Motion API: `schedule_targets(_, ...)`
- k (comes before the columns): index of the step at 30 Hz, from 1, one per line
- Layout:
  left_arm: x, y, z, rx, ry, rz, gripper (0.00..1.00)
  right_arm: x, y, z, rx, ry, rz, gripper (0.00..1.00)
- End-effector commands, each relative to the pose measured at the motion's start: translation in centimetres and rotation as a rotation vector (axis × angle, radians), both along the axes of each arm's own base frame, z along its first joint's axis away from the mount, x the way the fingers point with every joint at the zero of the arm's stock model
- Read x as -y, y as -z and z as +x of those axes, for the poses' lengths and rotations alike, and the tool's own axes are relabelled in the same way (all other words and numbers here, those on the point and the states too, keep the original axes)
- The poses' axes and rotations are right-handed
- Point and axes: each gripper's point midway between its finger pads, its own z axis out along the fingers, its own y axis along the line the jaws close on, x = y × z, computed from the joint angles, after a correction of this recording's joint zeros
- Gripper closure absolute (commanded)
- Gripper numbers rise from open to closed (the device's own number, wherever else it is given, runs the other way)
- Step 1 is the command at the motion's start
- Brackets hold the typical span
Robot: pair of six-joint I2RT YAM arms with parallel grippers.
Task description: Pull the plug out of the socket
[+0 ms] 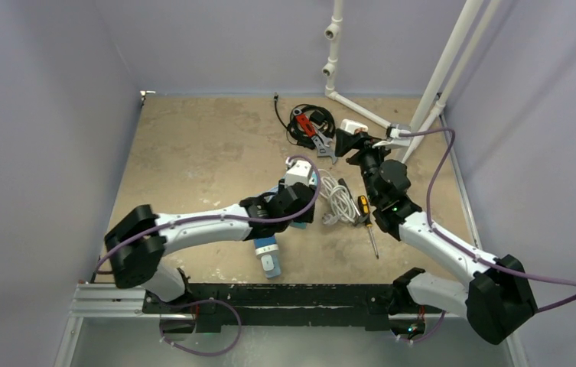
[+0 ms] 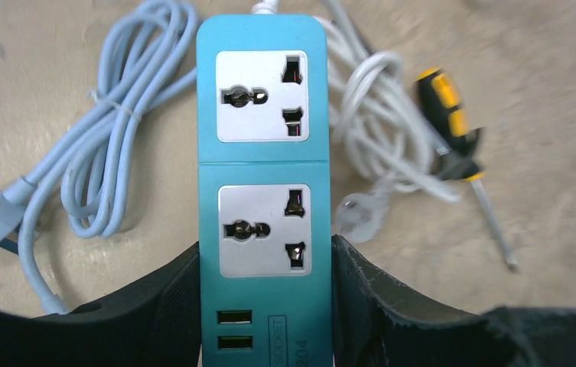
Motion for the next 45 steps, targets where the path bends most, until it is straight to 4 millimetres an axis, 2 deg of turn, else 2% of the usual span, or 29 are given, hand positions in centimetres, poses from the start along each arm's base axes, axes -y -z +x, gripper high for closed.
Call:
schedule_targets(1,1.3,-11.0,0.7,0.173,0.046,-0.247,1.0,1.0,-3.9,-1.1,0.124,0.016,0.079,1.0)
schedule_targets(3,-0.2,-13.5,1.8,0.221,0.029,-0.235,1.0,0.7,-4.2,-1.3,0.137,-0.004,0.077,1.0)
schedule_targets(5,-2.5,-14.6,3.7,0.23,-0.001,-0.212,1.0,0.5,-4.4,-1.2,0.153,-0.012,0.065,1.0)
schedule_targets(7,-6.4,-15.2,6.8,0.234,-0.07,-0.194,1.0,-0.4,-4.6,-1.1,0.164,-0.053,0.043,1.0)
schedule_targets(11,-12.7,-17.6,10.3,0.308,-0.174,-0.146,1.0,-1.8,-5.4,-0.9,0.187,-0.114,0.013,1.0)
schedule_targets(16,-20.2,-22.2,12.7,0.429,-0.323,-0.215,1.0,-3.1,-7.0,-1.1,0.23,-0.16,-0.003,1.0)
schedule_targets(19,-24.1,-22.5,13.8,0.448,-0.408,-0.202,1.0,-4.9,-6.9,-0.9,0.234,-0.207,-0.035,1.0)
schedule_targets(21,-26.7,-21.4,14.5,0.433,-0.466,-0.193,1.0,-6.9,-6.7,-0.7,0.222,-0.236,-0.053,1.0)
schedule_targets(24,-29.9,-19.3,15.3,0.402,-0.528,-0.185,1.0,-11.3,-6.6,-0.8,0.206,-0.3,-0.095,1.0)
schedule_targets(27,-31.7,-15.9,15.7,0.321,-0.551,-0.119,1.0,-15.9,-6.1,-0.3,0.201,-0.423,-0.129,1.0)
schedule_targets(30,-33.5,-11.7,15.9,0.197,-0.558,-0.029,1.0,-20.0,-4.1,1.0,0.152,-0.531,-0.156,1.0)
schedule_targets(31,-34.1,-10.4,15.9,0.159,-0.567,0.0,1.0,-21.5,-2.3,1.8,0.114,-0.555,-0.179,1.0)
schedule_targets(32,-34.4,-8.9,16.2,0.12,-0.568,0.016,1.0,-22.8,-1.9,2.4,0.099,-0.573,-0.188,1.0)
schedule_targets(34,-34.4,-7.3,16.5,0.07,-0.551,0.007,1.0,-25.2,0.8,3.0,0.043,-0.627,-0.218,1.0)
schedule_targets(35,-34.1,-6.2,16.7,0.037,-0.535,0.006,1.0,-26.3,1.0,3.4,0.033,-0.641,-0.219,1.0)
schedule_targets(37,-34.8,-3.7,17.2,-0.042,-0.537,0.008,1.0,-28.6,3.2,3.4,-0.01,-0.701,-0.232,1.0)
schedule_targets(39,-34.3,-1.7,17.4,-0.111,-0.511,-0.011,1.0,-30.3,5.0,3.6,-0.051,-0.728,-0.241,1.0)
schedule_targets(42,-33.0,-0.1,17.6,-0.164,-0.468,-0.06,1.0,-32.4,7.6,3.8,-0.12,-0.753,-0.238,1.0)
schedule_targets(44,-32.3,0.3,17.6,-0.174,-0.45,-0.093,1.0,-33.7,9.0,3.5,-0.153,-0.782,-0.231,0.95)
schedule_targets(45,-32.2,0.5,17.6,-0.176,-0.449,-0.101,0.95,-34.1,9.7,3.5,-0.173,-0.786,-0.227,0.93)
